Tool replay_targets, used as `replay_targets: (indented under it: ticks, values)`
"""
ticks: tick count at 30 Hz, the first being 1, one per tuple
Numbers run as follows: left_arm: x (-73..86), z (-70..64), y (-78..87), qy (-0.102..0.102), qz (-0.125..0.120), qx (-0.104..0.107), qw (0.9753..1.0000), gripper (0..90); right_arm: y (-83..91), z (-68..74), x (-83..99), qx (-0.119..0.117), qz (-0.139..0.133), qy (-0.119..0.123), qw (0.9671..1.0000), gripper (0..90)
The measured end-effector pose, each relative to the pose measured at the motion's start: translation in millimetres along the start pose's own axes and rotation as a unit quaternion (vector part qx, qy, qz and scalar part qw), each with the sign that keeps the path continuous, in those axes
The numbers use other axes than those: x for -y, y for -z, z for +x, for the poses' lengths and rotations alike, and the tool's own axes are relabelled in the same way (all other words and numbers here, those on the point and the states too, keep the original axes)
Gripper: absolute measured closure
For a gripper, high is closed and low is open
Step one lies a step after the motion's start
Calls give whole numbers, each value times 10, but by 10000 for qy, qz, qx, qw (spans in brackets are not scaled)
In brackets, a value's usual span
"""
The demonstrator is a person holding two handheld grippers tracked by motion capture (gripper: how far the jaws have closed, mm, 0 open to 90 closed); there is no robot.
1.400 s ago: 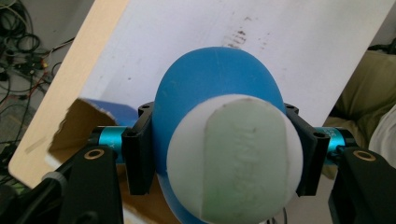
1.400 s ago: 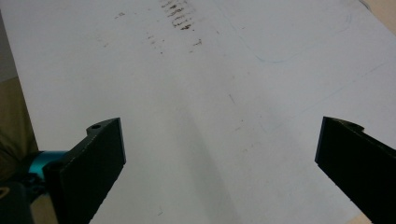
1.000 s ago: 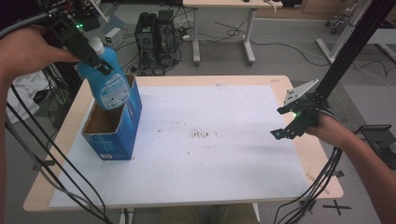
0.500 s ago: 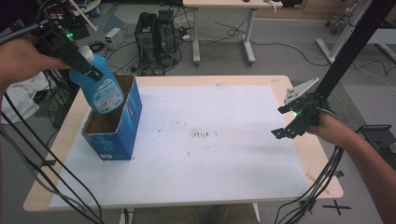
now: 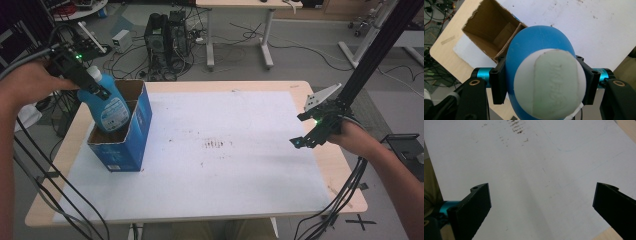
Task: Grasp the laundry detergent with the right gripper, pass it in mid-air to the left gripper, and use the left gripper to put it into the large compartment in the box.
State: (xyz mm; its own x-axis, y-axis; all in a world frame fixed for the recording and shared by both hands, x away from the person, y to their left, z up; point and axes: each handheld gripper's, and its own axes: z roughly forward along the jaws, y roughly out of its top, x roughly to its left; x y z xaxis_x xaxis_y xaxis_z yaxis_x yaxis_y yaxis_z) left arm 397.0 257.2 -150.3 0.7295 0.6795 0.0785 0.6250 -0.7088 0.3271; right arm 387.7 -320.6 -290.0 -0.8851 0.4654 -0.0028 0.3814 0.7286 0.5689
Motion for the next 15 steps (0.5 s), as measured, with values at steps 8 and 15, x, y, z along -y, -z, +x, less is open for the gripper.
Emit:
replay_targets:
  ticks: [8,15]
  values:
    - [93,11,-395,18,53,2,10000,377,-27,15,-6,31,-72,32,10000,7]
    - [145,74,-663,-284,486,104,9984,377,-52,14,-17,14,-42,45,10000,7]
